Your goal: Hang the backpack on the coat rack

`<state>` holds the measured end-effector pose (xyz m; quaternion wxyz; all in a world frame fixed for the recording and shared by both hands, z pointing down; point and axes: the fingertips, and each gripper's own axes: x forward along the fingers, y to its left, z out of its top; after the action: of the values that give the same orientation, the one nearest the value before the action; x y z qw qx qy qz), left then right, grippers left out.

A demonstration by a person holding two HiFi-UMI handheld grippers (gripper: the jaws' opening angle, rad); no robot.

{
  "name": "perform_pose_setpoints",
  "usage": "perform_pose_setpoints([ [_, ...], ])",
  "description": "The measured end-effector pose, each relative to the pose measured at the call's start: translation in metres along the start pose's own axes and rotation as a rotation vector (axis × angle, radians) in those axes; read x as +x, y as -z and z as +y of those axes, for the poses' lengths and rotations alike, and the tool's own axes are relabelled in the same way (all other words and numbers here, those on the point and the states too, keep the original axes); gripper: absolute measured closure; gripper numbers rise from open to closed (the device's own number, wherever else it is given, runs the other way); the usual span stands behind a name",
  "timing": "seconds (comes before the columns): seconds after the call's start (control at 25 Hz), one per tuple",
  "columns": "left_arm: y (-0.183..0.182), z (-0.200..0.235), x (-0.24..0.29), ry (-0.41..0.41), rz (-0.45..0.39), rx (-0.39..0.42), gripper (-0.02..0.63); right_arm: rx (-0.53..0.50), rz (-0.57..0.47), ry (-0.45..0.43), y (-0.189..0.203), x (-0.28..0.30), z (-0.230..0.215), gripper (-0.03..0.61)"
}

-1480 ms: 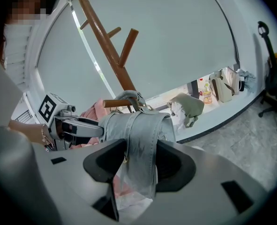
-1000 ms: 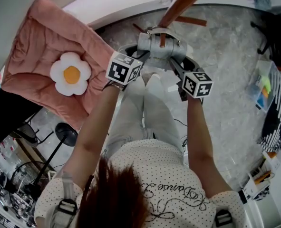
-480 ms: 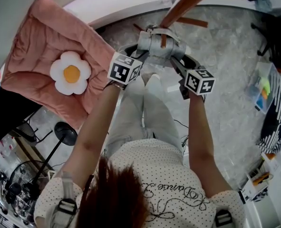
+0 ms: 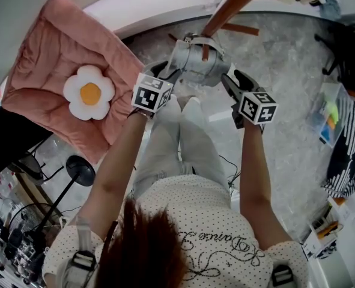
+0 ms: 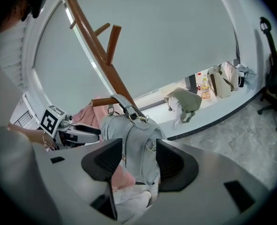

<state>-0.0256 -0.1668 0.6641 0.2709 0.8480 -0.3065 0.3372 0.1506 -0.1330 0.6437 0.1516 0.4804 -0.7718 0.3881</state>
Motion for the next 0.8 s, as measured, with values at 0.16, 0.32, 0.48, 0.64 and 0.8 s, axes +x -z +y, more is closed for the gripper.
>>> perform_pose_setpoints([
  [0.16, 0.000, 0.002, -0.012, -0.022, -0.019, -0.005, 0.434, -0.022, -0.017, 0.001, -0.007, -0.009, 0.003, 0.344],
  [0.32, -0.002, -0.006, -0.024, -0.026, -0.034, 0.001, 0.434, -0.028, -0.035, 0.005, -0.010, -0.019, 0.014, 0.348],
  [0.48, -0.014, -0.014, -0.040, -0.038, -0.066, 0.010, 0.434, -0.050, -0.065, 0.002, -0.019, -0.031, 0.029, 0.353],
  [0.64, -0.029, -0.021, -0.054, -0.042, -0.109, 0.026, 0.442, -0.069, -0.112, 0.000, -0.036, -0.043, 0.043, 0.362],
  [0.8, -0.044, -0.026, -0.067, -0.047, -0.144, 0.051, 0.468, -0.100, -0.157, 0.013, -0.053, -0.056, 0.055, 0.384],
])
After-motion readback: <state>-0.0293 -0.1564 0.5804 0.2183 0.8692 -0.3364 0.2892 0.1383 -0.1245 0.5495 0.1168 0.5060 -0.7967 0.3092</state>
